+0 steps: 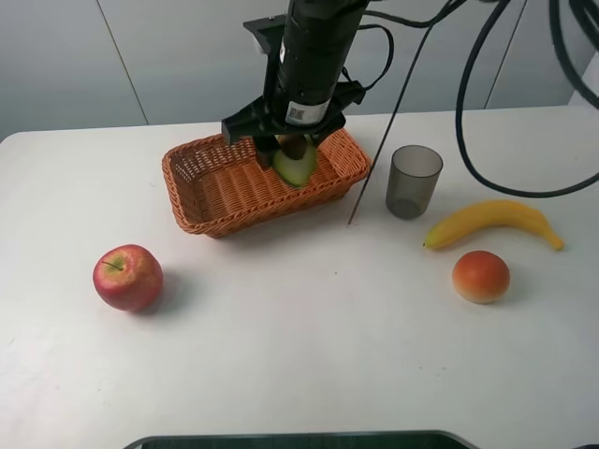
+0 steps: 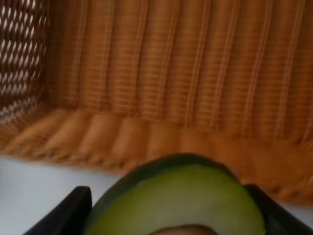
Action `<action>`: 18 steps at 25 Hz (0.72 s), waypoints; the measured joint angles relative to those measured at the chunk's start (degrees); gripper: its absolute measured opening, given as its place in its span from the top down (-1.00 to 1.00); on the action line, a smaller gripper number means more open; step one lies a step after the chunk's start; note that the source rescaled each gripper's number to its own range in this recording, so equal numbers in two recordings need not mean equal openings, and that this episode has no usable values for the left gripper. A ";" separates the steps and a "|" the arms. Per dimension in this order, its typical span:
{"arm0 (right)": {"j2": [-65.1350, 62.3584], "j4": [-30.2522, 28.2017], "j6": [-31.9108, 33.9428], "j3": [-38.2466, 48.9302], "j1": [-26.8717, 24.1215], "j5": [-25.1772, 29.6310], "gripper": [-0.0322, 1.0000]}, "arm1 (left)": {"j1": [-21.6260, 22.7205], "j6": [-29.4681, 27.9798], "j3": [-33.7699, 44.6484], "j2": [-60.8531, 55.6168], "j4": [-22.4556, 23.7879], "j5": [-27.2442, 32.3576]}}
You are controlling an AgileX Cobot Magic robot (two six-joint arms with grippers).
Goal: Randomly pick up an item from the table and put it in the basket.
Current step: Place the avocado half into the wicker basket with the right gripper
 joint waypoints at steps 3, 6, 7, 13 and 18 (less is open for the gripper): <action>2.30 -3.08 0.00 -2.15 0.00 -2.36 0.92 | 0.00 0.00 0.00 0.00 0.00 0.00; 3.75 -5.62 0.00 -2.70 0.00 -4.93 0.92 | 0.00 0.00 0.00 0.00 0.00 0.00; 4.14 -6.31 0.00 -2.70 0.00 -5.69 0.92 | 0.00 0.00 0.00 0.00 0.00 0.00; 5.95 -11.75 0.84 -2.70 0.00 -11.18 0.92 | 0.00 0.10 0.00 0.00 0.00 0.00; 8.68 -13.01 1.41 -2.74 0.00 -14.88 0.92 | 0.00 0.22 0.00 0.00 0.00 0.00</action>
